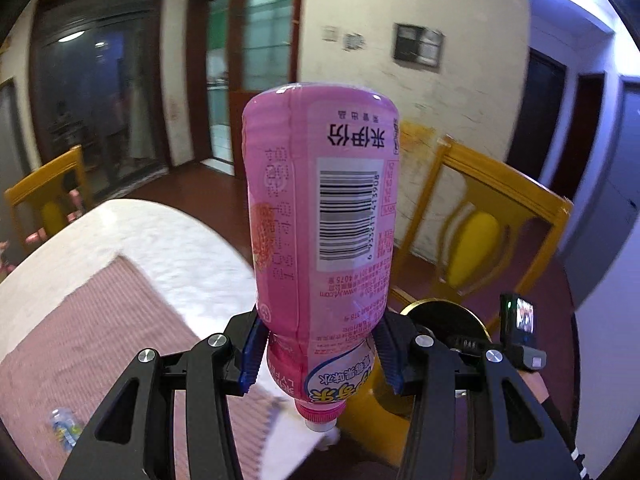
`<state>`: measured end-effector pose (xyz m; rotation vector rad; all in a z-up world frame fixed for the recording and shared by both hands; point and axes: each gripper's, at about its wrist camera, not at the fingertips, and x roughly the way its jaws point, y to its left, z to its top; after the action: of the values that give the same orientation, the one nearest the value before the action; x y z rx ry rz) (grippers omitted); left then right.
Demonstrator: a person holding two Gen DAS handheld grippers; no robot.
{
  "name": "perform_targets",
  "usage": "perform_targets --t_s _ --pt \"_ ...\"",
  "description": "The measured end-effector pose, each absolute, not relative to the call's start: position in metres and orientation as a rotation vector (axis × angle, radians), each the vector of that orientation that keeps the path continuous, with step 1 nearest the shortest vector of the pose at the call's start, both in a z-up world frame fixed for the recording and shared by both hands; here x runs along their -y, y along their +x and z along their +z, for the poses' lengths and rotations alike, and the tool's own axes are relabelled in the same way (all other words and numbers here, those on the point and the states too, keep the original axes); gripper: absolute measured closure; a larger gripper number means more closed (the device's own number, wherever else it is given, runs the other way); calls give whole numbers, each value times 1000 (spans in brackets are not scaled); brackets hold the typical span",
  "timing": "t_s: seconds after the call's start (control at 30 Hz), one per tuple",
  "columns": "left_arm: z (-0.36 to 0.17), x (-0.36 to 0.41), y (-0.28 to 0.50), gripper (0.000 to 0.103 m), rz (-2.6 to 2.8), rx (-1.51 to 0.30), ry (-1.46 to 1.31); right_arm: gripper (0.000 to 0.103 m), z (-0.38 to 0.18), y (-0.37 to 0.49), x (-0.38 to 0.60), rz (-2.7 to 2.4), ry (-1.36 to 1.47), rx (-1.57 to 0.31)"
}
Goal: Collect trash
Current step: 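Carry the pink bottle and purple pouch toward the black bin, then open the right tool over the bin while the left tool drops the pink bottle in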
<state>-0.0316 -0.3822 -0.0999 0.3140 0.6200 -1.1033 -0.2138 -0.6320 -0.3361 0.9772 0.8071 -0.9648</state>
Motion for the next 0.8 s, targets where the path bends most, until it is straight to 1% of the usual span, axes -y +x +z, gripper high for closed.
perform_targets --t_s 0.27,0.47,0.5,0.57,0.7,0.77,0.8 --pt "-148 476 -101 56 -1340 -655 408 30 -309 -297 647 -1057 1011 -604" --pt "-216 550 -166 56 -1483 -720 558 30 -305 -339 649 -1079 1043 -509" --pt "-234 568 -177 56 -1494 -738 593 30 -304 -341 646 -1079 1045 -501" --pt "-257 589 -189 56 -1490 -750 643 30 -303 -348 643 -1071 1049 -484" --pt "-310 638 -201 55 -1446 -834 763 30 -306 -355 637 -1049 1071 -463" --pt "-329 650 -202 48 -1432 -883 828 30 -309 -356 635 -1032 1083 -461" --pt "-332 653 -199 39 -1434 -883 841 30 -309 -358 634 -1026 1087 -460"
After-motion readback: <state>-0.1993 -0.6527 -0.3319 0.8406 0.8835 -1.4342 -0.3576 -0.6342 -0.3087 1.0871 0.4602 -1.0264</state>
